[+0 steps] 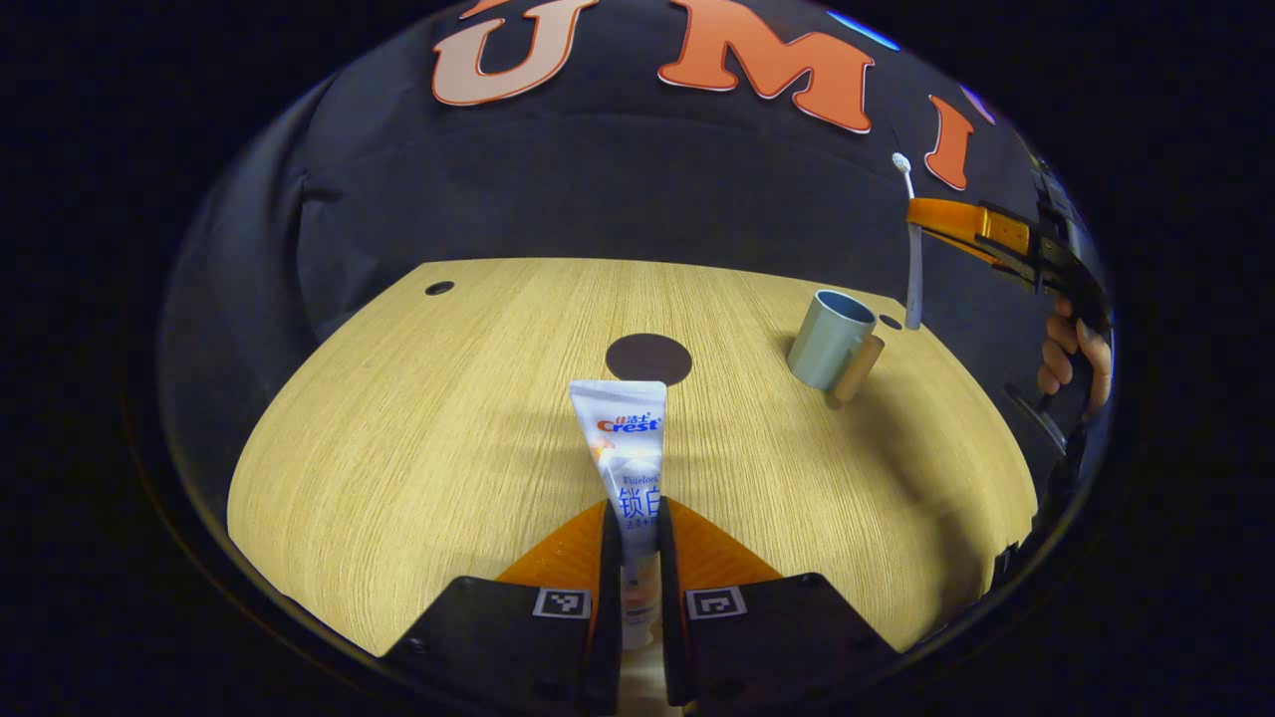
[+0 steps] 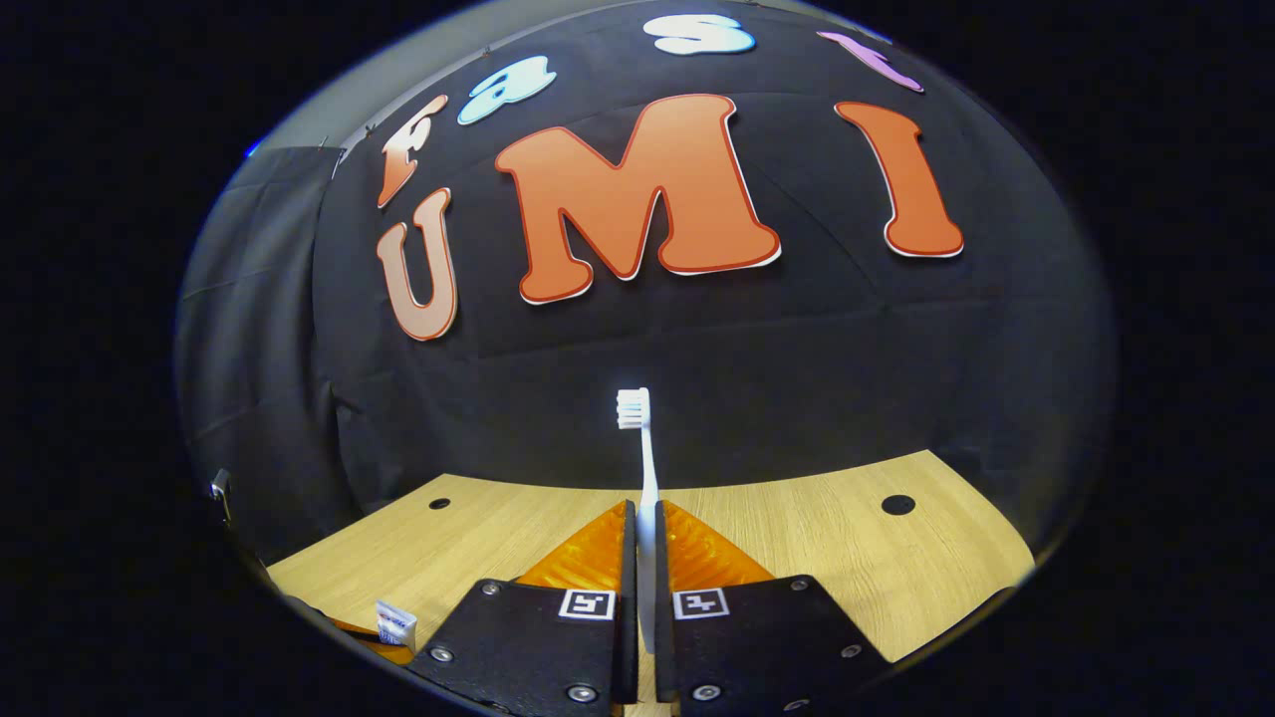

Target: Put the toothbrush and toothpaste on the desktop into the cup, then pick up the cup and place it on the coaster on the desktop.

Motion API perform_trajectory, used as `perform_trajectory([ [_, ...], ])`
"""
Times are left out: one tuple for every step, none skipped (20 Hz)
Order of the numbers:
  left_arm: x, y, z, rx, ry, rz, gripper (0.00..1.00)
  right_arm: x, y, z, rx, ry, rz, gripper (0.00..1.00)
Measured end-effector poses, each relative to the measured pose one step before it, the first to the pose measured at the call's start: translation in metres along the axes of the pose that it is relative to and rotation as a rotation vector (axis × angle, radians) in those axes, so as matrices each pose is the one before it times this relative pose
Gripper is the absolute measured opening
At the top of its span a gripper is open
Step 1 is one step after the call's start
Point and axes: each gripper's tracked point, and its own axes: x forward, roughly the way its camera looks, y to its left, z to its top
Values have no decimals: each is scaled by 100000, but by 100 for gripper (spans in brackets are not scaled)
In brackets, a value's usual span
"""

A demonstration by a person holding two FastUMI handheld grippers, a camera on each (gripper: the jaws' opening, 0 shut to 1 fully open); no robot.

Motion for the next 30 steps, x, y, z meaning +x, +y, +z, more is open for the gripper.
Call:
perform_trajectory([
  [-238,213,291,-536,-1072,281,22,202,-100,189,-16,-1570,238,7],
  [-236,214,89,-408,-1038,344,21,532,-199,305,-686,-2073,-399,7],
  [-283,174,205,-285,-894,485,22,860,-144,462,-551,-2170,0,7],
  [-273,252,51,-318,-944,377,20,654,-42,286,106,-1989,516,7],
  [-250,326,40,-504,-686,250,21,525,-201,-56,260,-1619,325,7],
  [-272,136,64,-317,-725,513,21,561,-160,-262,333,-889,524,7],
  [-181,245,112,-458,-598,599,21,542,-85,-435,292,-100,409,7],
  [-109,25,80,-520,-713,415,21,479,-181,-531,-494,-90,512,7],
  [-136,177,191,-498,-668,436,21,523,-336,-635,-703,203,-239,7],
  [-204,527,113,-213,-945,287,21,461,-150,-510,-449,-77,589,7],
  [-196,255,247,-104,-850,502,22,497,-19,-534,225,236,589,7],
  [-128,90,128,159,-1017,435,21,463,23,-612,586,412,1028,7],
  [-121,38,190,218,-1017,236,22,328,-129,-844,-180,781,509,7],
  [-28,71,66,90,-950,54,21,192,-296,-554,-1126,415,-560,7],
  [-58,-55,173,-19,-664,-70,21,157,-286,-403,-1087,27,-546,7],
  [7,-95,173,-103,-413,-153,21,176,101,-175,-580,149,-74,7],
  [-131,-46,27,-64,-265,-395,21,124,-31,-441,-477,268,287,7],
  [-122,-169,231,-29,-341,-705,21,190,-337,-843,-310,1029,-454,7],
  [-223,-311,551,90,-653,-1033,21,95,-397,-793,25,1184,-396,7],
  [-303,-104,701,239,-885,-1004,21,-125,-424,-782,282,1404,-904,7],
  [-268,-191,841,352,-1150,-505,21,-78,-213,-760,741,1435,-426,7],
  [-296,-374,661,692,-939,-364,21,-47,-164,-590,733,1383,-476,7],
  [-223,-420,666,440,-912,-636,21,-56,-248,-483,453,1027,-456,7],
  [177,-636,315,299,-565,-798,20,-157,-196,-412,421,929,-582,7],
  [104,-524,385,134,-450,-855,21,-94,-166,-273,422,755,-182,7],
  [161,-427,248,-24,-472,-813,20,-112,-226,-296,385,853,-643,7],
  [69,-391,354,11,-593,-947,20,-220,-91,-288,517,823,-403,7],
  [280,-360,310,-225,-605,-876,20,-107,-275,-145,99,793,-1239,7],
  [318,-339,448,139,-696,-975,20,-222,-311,-89,-275,492,-944,8],
  [388,-376,371,590,-996,-842,19,-495,-128,-112,-112,1098,-385,8],
])
